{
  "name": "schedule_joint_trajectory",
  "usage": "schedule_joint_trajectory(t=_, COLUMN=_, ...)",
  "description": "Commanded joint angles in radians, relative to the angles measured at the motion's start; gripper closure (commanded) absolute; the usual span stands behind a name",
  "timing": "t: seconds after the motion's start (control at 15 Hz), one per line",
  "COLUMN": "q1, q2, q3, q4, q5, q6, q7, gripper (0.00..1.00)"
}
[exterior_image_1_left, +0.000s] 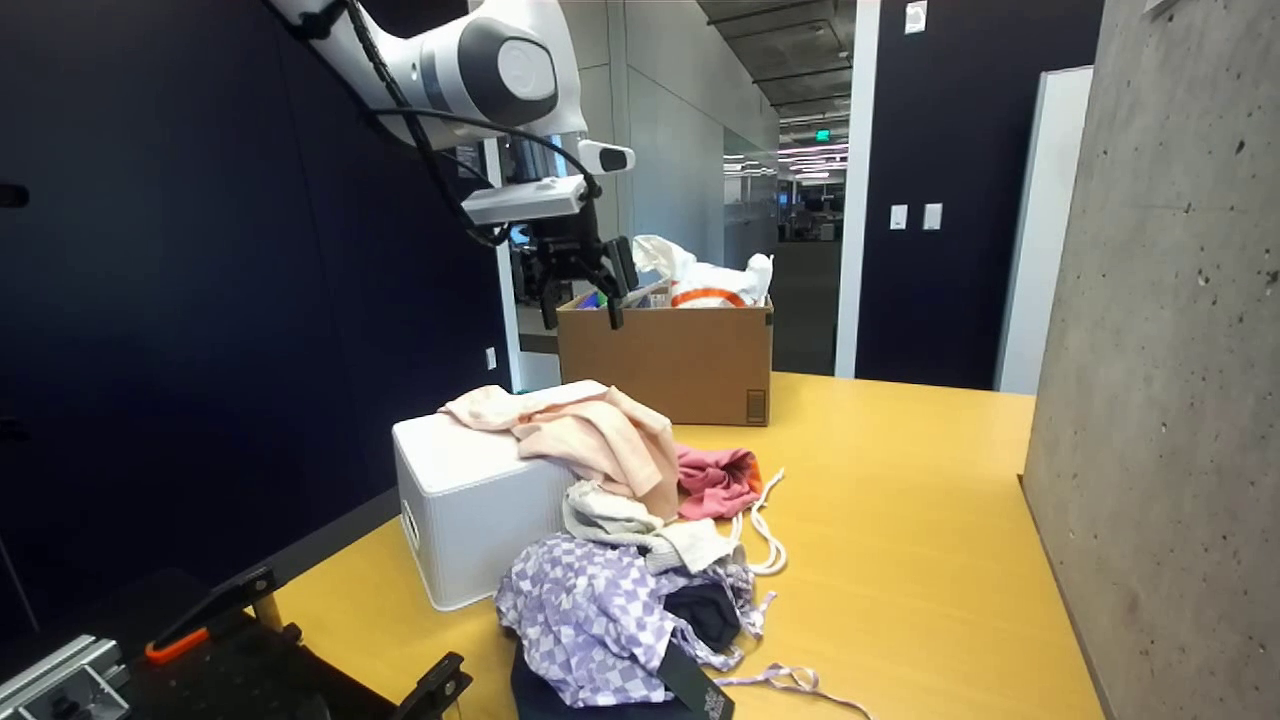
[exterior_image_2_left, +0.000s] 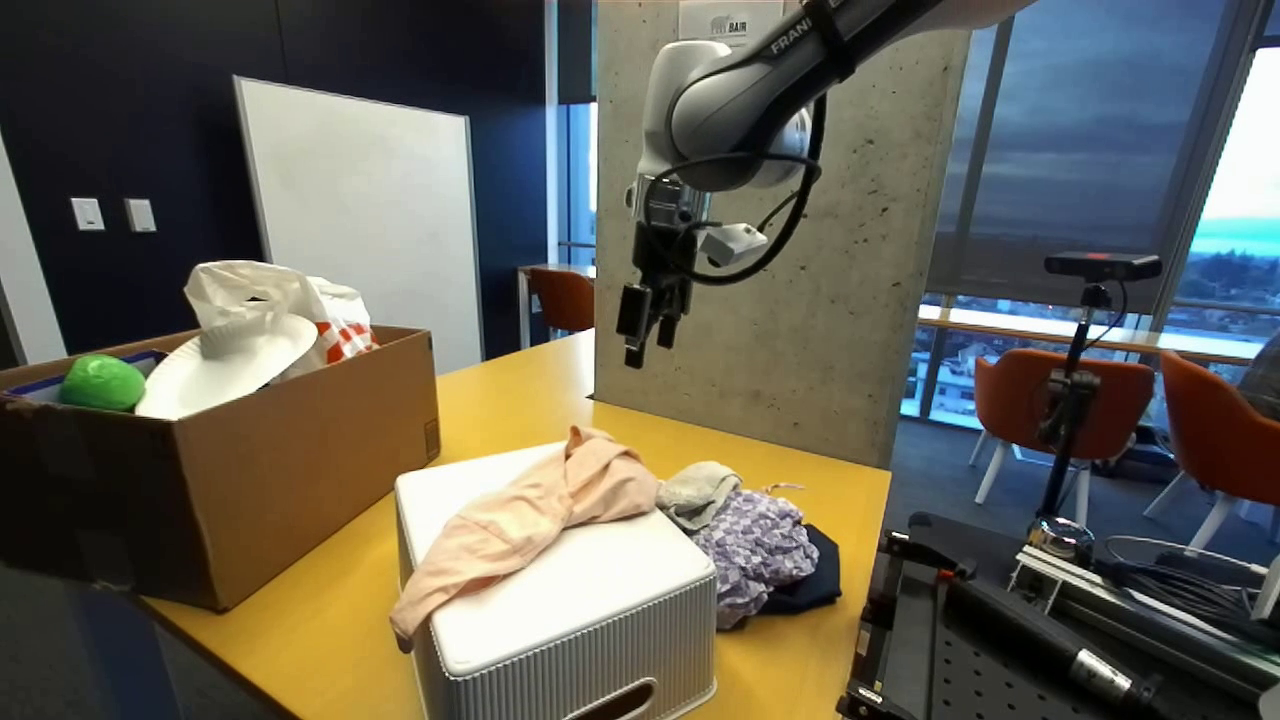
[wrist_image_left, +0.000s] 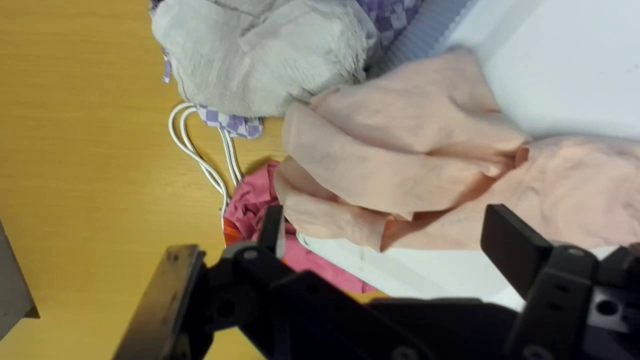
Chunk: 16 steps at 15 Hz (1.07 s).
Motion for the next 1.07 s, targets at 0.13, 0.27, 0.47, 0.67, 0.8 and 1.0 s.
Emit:
schedule_joint_trajectory(t=0.13, q1=0.017, q2=0.165, q3=-0.042, q4=0.135, q5=-0.067, q6=-0.086, q7=-0.138, gripper=0.0)
schedule_joint_trajectory(t=0.27, q1=0.039, q2=0.218, q3=-0.053, q4=0.139, q5=-0.131, q6=-0.016, q7=-0.139, gripper=0.0)
schedule_joint_trajectory(t=0.47, q1=0.069, q2=0.276, q3=-0.061, q4=0.143, q5=-0.206, q6=0.059, q7=-0.129, gripper=0.0)
schedule_joint_trajectory(t=0.67, q1=0.111, q2=0.303, q3=-0.084, q4=0.126, q5=-0.277, q6=0.142, q7=-0.103, gripper=0.0)
schedule_joint_trajectory(t=0.8, q1=0.135, q2=0.319, q3=-0.106, q4=0.128, q5=-0.316, q6=0.175, q7=-0.087, gripper=0.0)
schedule_joint_trajectory(t=1.0, q1=0.169, q2=0.322, q3=-0.142, q4=0.117, q5=-0.366, q6=0.217, q7=-0.051, gripper=0.0)
